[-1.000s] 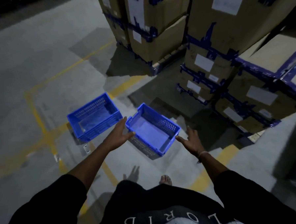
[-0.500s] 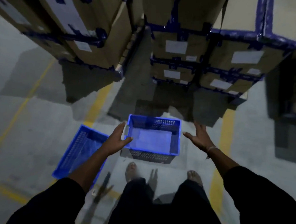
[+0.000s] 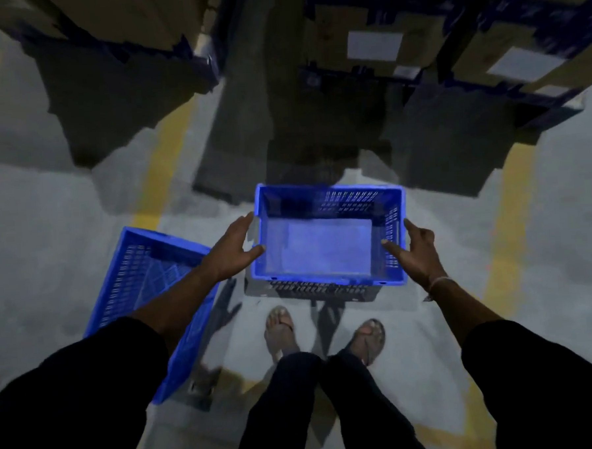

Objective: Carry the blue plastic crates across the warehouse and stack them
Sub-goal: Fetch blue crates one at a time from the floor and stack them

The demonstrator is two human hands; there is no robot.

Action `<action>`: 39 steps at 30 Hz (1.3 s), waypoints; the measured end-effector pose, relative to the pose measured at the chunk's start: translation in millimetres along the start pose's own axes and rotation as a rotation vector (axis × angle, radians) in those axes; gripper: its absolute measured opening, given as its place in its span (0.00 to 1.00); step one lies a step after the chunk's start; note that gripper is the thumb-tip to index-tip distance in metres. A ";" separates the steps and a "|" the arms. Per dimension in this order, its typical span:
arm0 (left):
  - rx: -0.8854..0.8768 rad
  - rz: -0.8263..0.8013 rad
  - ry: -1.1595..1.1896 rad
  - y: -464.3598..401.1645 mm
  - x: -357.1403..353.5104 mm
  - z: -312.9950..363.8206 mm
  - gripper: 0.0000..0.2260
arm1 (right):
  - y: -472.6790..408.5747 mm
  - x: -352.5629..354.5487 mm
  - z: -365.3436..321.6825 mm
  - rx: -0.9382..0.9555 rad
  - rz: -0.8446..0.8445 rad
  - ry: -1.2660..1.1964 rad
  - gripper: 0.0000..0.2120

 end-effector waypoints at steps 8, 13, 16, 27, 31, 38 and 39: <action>0.085 0.022 -0.086 -140.8 -58.8 -133.8 0.45 | -144.3 -96.9 77.4 -0.051 0.111 0.239 0.40; 0.108 0.073 -0.039 -192.5 -83.2 -184.6 0.48 | -202.9 -121.6 107.6 -0.049 0.155 0.242 0.41; 0.115 0.114 -0.012 -214.3 -97.4 -196.5 0.49 | -220.4 -124.3 115.7 -0.047 0.218 0.251 0.40; 0.102 0.194 -0.058 -198.4 -91.1 -160.4 0.51 | -183.9 -82.5 116.4 -0.053 0.260 0.262 0.41; 0.067 0.170 -0.069 -160.5 -68.7 -96.9 0.51 | -134.0 -31.6 109.1 -0.055 0.283 0.241 0.41; -0.089 0.083 -0.093 -69.7 -11.5 57.6 0.48 | -4.7 73.1 90.2 -0.089 0.330 0.189 0.38; -0.105 0.069 -0.097 -52.7 -3.2 80.4 0.48 | 18.9 88.6 85.1 -0.096 0.337 0.175 0.37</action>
Point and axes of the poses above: each hand's wrist, its own y-axis away from the middle knuckle, its own x-axis out of the back of the hand, z = x × y, the point moved 8 cm from there along -y, towards the middle knuckle, and after that the axes turned 12 degrees about y, right-handed, at the moved point
